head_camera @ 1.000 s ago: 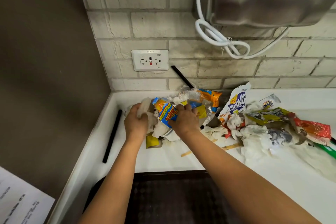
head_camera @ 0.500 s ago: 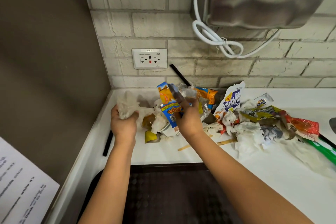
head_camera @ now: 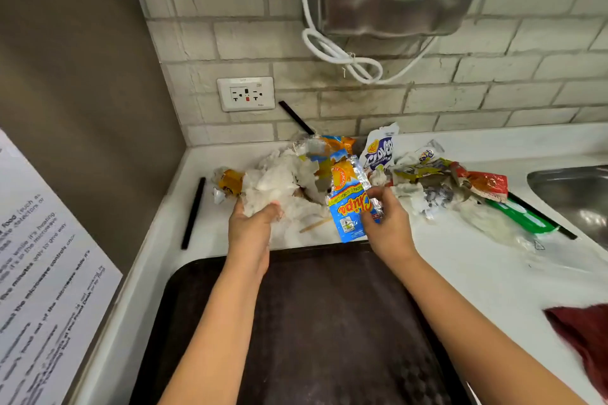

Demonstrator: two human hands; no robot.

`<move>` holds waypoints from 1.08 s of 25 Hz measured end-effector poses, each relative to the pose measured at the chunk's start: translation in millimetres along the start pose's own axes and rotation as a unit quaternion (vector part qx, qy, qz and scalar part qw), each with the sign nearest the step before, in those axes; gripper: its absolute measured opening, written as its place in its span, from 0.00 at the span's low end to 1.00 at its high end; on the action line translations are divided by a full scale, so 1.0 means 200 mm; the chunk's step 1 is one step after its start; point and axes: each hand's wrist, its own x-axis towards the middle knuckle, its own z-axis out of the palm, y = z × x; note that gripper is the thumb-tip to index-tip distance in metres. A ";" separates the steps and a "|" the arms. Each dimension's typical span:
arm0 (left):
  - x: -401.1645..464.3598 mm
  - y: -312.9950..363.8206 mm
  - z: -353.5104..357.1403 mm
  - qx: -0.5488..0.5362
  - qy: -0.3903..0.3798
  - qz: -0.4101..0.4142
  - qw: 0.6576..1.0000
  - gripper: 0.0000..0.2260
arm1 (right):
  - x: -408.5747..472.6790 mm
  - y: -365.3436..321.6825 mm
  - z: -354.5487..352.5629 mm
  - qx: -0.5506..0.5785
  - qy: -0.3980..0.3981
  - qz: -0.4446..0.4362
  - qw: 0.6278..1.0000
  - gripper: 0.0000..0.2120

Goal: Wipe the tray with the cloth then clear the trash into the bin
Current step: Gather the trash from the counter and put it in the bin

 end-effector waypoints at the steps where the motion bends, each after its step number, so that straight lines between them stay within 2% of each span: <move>1: -0.06 -0.02 0.03 0.005 -0.010 -0.007 1.000 0.23 | -0.05 0.01 -0.06 0.014 0.010 0.008 1.000 0.13; 7: -0.40 -0.16 0.20 0.004 -0.100 -0.058 0.993 0.20 | -0.41 0.13 -0.38 0.068 0.095 0.065 0.991 0.13; 11: -0.59 -0.23 0.23 0.020 -0.129 -0.062 0.989 0.18 | -0.57 0.21 -0.55 0.047 0.106 0.079 0.990 0.12; 17: -0.92 -0.34 0.26 0.018 -0.168 -0.070 0.983 0.22 | -0.74 0.29 -0.81 0.028 0.120 0.063 0.990 0.16; 23: -1.44 -0.60 0.38 0.039 -0.217 -0.098 0.970 0.20 | -1.16 0.50 -1.26 0.032 0.148 0.078 0.985 0.17; 27: -1.82 -0.89 0.45 0.097 -0.250 -0.150 0.952 0.17 | -1.45 0.69 -1.58 0.071 0.216 0.105 0.968 0.17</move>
